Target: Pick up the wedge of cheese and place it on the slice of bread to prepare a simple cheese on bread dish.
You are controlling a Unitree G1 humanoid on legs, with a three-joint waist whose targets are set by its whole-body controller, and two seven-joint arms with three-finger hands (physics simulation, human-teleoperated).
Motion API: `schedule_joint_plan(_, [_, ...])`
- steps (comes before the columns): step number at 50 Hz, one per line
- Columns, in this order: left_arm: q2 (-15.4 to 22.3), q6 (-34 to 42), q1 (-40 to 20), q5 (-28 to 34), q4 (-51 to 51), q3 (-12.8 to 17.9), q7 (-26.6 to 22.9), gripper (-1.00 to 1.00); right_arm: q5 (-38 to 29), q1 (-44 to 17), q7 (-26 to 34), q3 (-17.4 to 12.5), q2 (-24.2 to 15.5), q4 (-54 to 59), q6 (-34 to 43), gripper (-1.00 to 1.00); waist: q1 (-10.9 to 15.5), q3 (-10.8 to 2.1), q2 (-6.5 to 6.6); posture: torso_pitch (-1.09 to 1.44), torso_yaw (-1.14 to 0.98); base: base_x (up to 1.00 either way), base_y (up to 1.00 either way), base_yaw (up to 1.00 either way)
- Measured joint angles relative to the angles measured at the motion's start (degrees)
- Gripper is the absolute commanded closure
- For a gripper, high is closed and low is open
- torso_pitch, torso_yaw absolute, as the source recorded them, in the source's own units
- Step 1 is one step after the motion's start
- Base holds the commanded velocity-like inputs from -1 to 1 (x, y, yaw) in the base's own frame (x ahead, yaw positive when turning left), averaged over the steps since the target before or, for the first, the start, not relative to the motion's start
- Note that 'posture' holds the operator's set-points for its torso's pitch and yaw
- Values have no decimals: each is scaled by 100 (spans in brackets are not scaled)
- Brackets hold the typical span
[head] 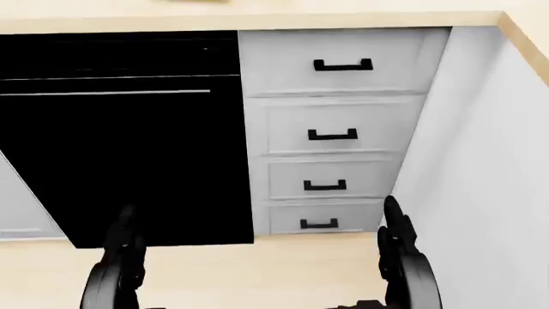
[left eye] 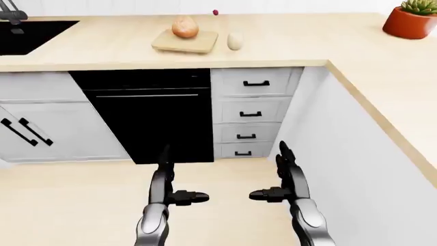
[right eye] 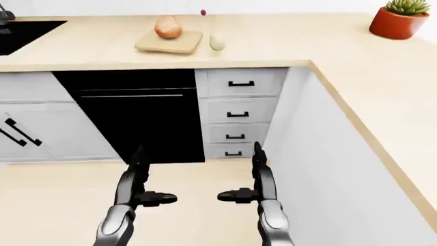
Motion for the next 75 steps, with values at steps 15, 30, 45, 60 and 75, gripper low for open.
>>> schedule_joint_plan(15, [241,1320,-915,234,-1805,222,-79,-100,-222,-742,110,-158,-209,-1853,1297,-100,44,-365,-12,0,0,0,0,0])
schedule_joint_plan(30, [755,2534,-2545,115,-2194,513,-164,-100,106,-2689,122,-610,-759,-2735,2944,-100,50,-371,-19,0,0,0,0,0])
schedule_joint_plan(45, [803,3201,-2728,-50,-3357,431,-79,-100,946,-2632,-510,-819,-848,-3682,3286,-100,-100,-263,66,0,0,10,23,0])
schedule_joint_plan(60, [885,3559,-2721,39,-3655,563,-69,-100,1462,-2755,-702,-791,-953,-3849,3451,-100,-3,-161,114,0,0,23,23,0])
schedule_joint_plan(75, [829,3533,-2567,6,-3594,463,-120,-100,1559,-2643,-770,-902,-977,-3788,3457,-100,0,-163,-262,0,0,34,0,0])
